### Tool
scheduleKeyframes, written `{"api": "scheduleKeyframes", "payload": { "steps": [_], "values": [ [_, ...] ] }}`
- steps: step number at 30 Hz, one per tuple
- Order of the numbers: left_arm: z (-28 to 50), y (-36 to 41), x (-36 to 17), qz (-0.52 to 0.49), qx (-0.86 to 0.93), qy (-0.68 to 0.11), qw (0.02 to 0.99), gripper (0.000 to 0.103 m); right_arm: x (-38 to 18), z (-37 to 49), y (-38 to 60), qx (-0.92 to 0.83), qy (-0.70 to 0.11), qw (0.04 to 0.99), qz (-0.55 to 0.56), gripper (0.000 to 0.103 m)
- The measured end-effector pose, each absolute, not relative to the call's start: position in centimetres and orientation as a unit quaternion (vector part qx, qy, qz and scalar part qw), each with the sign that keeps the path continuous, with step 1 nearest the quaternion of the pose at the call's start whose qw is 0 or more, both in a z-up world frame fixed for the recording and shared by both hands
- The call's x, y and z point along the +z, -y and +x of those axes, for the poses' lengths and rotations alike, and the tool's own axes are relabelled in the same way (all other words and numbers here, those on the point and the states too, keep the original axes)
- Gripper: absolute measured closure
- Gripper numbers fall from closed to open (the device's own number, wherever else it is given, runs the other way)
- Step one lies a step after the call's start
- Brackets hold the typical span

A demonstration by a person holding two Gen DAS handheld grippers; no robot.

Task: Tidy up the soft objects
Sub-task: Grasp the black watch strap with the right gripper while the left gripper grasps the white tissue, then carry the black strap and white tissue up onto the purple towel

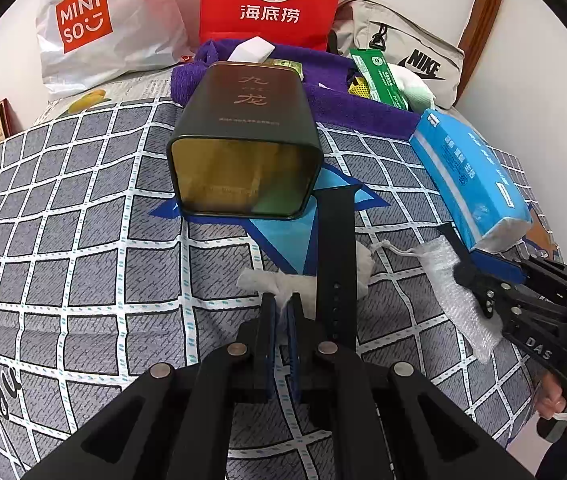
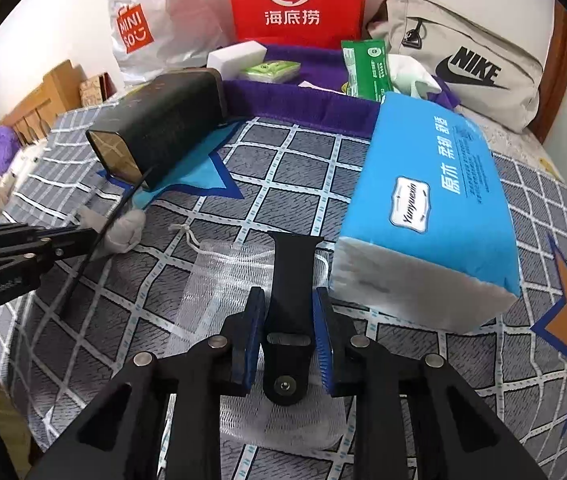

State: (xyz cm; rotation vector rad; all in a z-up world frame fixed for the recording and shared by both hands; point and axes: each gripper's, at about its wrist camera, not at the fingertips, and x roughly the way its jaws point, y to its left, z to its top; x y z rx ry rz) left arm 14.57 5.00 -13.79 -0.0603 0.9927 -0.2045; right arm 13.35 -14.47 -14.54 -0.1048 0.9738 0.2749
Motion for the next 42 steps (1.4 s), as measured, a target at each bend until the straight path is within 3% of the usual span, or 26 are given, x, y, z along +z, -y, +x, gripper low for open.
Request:
{"api": "scheduleKeyframes", "payload": {
  "steps": [14,18,42],
  "values": [
    [14.6,-5.0,-13.9,-0.040,-0.095,-0.475,0.874,0.097,-14.6,12.4,14.5,0.145,-0.487,0.860,-0.054,0.076],
    [14.5,-5.3,-13.9,-0.050,-0.105,-0.470,0.875,0.097,-14.6,12.2,14.8,0.152,-0.473,0.866,-0.047,0.082],
    [13.5,-5.0,-4.2,-0.059,-0.123,-0.389,0.911,0.097,-6.8,12.0,17.2,0.169,-0.414,0.894,-0.021,0.082]
  ]
}}
